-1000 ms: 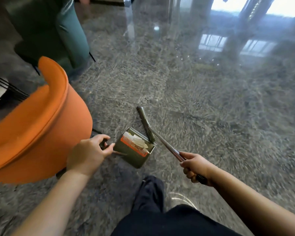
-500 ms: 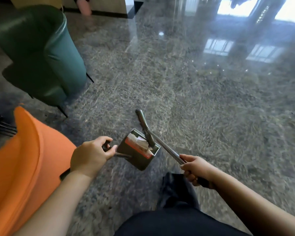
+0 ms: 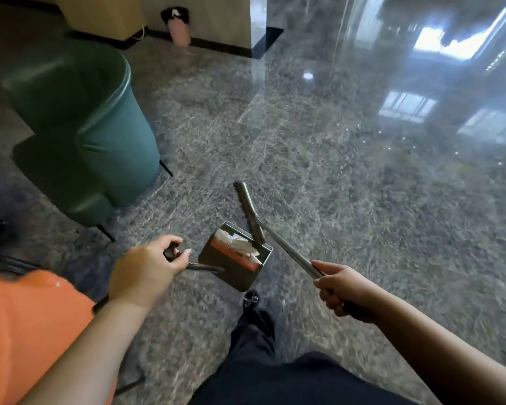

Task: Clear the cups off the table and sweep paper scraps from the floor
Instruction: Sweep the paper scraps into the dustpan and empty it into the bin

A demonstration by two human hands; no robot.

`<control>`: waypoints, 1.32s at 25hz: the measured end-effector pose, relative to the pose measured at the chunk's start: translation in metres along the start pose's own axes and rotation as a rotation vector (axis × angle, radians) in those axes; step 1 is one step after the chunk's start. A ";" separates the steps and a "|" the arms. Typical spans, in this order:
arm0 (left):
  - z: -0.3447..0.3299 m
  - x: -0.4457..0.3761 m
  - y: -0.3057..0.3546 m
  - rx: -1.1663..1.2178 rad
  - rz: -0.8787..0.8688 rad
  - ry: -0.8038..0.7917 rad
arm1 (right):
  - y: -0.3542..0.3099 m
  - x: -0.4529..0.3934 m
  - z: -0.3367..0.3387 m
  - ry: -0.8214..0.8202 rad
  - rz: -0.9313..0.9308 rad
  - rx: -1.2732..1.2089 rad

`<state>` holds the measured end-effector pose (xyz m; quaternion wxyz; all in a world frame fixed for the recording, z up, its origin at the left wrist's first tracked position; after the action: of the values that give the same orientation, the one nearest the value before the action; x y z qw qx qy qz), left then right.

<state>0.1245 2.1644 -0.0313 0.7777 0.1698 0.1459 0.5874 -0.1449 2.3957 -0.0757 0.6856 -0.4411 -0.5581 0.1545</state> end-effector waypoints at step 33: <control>-0.128 -1.041 0.251 -0.121 0.229 0.056 | -0.726 -0.886 0.112 -0.186 0.009 0.221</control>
<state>-0.4256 1.2375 -0.0087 0.7099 0.1217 0.1115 0.6847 -0.7414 1.4120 -0.0701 0.6745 -0.3492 -0.5968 0.2586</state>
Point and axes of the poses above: each hand's wrist, its own x-axis away from the middle knuckle, its own z-axis out of the back of the hand, y = z × x, the point moved 2 cm from there along -x, towards the middle knuckle, and after that the axes turned 12 degrees about z, right-handed, at the moved point
